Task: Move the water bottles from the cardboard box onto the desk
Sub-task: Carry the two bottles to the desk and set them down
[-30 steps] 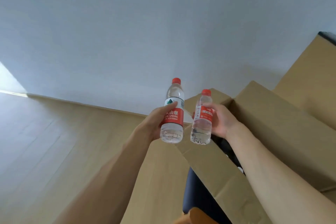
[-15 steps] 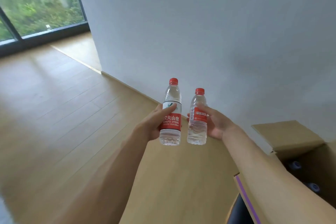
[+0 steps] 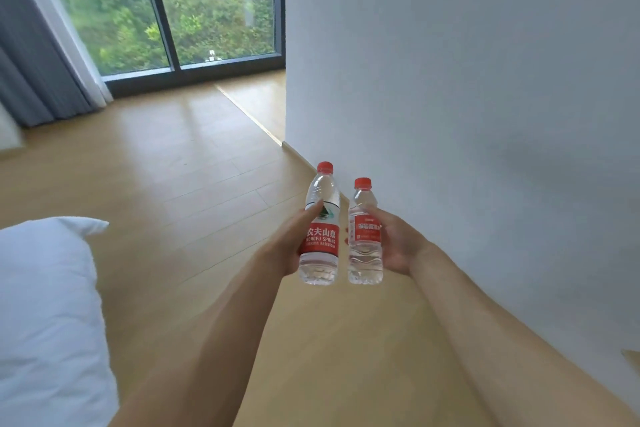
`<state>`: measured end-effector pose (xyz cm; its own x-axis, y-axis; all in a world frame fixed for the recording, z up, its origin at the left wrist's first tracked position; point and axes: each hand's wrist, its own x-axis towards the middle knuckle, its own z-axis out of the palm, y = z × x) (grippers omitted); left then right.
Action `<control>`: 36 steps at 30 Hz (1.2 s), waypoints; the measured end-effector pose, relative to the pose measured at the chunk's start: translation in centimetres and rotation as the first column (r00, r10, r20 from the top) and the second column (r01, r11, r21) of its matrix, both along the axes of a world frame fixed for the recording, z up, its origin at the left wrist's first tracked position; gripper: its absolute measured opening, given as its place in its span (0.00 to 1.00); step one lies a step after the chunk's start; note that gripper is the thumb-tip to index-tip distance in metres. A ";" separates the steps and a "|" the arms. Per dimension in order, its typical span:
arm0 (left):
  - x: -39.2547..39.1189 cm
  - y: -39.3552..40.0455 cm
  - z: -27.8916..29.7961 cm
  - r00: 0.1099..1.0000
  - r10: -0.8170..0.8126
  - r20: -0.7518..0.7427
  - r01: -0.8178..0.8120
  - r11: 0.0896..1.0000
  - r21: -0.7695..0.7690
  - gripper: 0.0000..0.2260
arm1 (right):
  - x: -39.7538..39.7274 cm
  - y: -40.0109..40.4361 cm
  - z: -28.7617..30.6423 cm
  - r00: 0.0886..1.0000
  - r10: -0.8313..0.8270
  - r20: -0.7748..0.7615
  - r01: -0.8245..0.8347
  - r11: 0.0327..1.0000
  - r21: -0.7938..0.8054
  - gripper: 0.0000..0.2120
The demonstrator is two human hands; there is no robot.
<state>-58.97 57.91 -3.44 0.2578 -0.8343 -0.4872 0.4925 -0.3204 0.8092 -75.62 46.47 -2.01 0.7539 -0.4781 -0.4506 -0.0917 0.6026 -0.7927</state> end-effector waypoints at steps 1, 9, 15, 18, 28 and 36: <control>1.0 0.3 0.0 1.000 0.023 0.004 -0.023 1.000 0.002 0.21 | 1.3 -0.1 0.0 0.999 0.040 -0.005 -0.040 0.999 -0.005 0.26; 9.8 1.3 0.3 0.981 0.181 0.075 -0.182 0.983 0.017 0.20 | 11.3 -3.2 -0.8 0.972 0.232 -0.036 -0.235 0.968 -0.087 0.22; 16.3 -0.5 0.1 0.944 0.317 0.092 -0.317 0.948 -0.017 0.22 | 19.9 -8.2 -2.1 0.917 0.381 -0.119 -0.396 0.907 -0.142 0.33; 19.3 -2.4 0.0 0.919 0.390 0.056 -0.390 0.921 -0.008 0.24 | 23.8 -11.1 -2.2 0.878 0.461 -0.125 -0.476 0.867 -0.149 0.39; 26.0 -7.6 -0.2 0.839 0.544 -0.015 -0.544 0.839 0.001 0.22 | 34.9 -17.9 -2.5 0.777 0.629 -0.030 -0.630 0.776 -0.035 0.28; 30.9 -9.1 -0.1 0.790 0.607 -0.087 -0.610 0.792 -0.004 0.23 | 42.1 -19.5 -2.2 0.709 0.701 -0.076 -0.704 0.710 -0.022 0.26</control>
